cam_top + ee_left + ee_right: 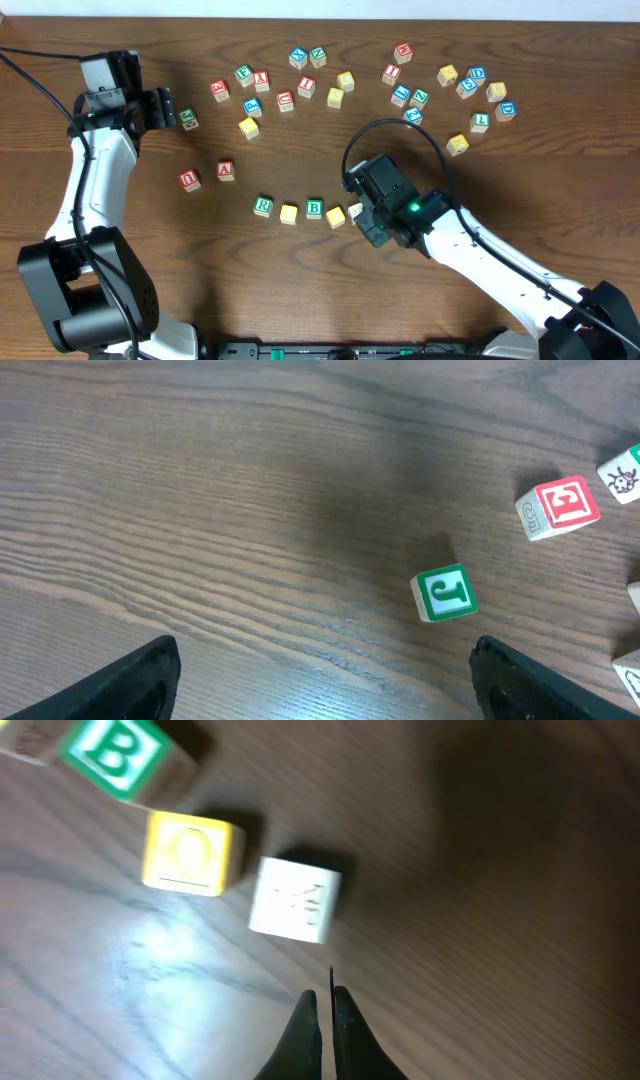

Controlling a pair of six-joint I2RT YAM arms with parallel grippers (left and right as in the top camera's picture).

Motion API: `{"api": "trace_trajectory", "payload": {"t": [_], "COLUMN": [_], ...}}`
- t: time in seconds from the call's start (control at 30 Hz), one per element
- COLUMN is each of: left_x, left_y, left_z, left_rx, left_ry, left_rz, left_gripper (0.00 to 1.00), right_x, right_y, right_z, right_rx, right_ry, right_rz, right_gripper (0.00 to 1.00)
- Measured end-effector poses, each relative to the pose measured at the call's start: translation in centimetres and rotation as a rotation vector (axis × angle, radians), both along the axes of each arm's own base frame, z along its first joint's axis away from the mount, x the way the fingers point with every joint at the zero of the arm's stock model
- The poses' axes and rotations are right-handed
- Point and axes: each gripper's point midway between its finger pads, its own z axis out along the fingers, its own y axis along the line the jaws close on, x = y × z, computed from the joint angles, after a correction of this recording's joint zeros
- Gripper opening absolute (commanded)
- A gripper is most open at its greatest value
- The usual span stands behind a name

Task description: Spell out ROBOT

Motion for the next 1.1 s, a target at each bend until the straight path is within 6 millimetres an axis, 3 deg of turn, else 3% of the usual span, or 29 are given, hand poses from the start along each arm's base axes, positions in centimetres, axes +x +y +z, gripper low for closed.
{"api": "trace_trajectory", "payload": {"t": [0.17,0.37,0.7,1.1], "left_x": [0.0,0.0,0.0,0.0], "left_y": [0.0,0.0,0.0,0.0], "left_z": [0.0,0.0,0.0,0.0], "left_rx": [0.000,0.000,0.000,0.000], "left_ry": [0.000,0.000,0.000,0.000], "left_rz": [0.000,0.000,0.000,0.000], "left_gripper": [0.91,0.91,0.91,0.91], "right_x": [-0.2,-1.1,0.5,0.5], "right_y": [1.3,1.0,2.1,1.6], "right_z": [-0.5,-2.1,-1.3,-2.9], "right_rx": [0.074,0.084,0.147,0.121], "right_ry": [0.005,0.024,-0.041,-0.003], "right_rz": [0.025,0.033,0.003,-0.057], "right_gripper": [0.01,0.01,0.01,0.01]}}
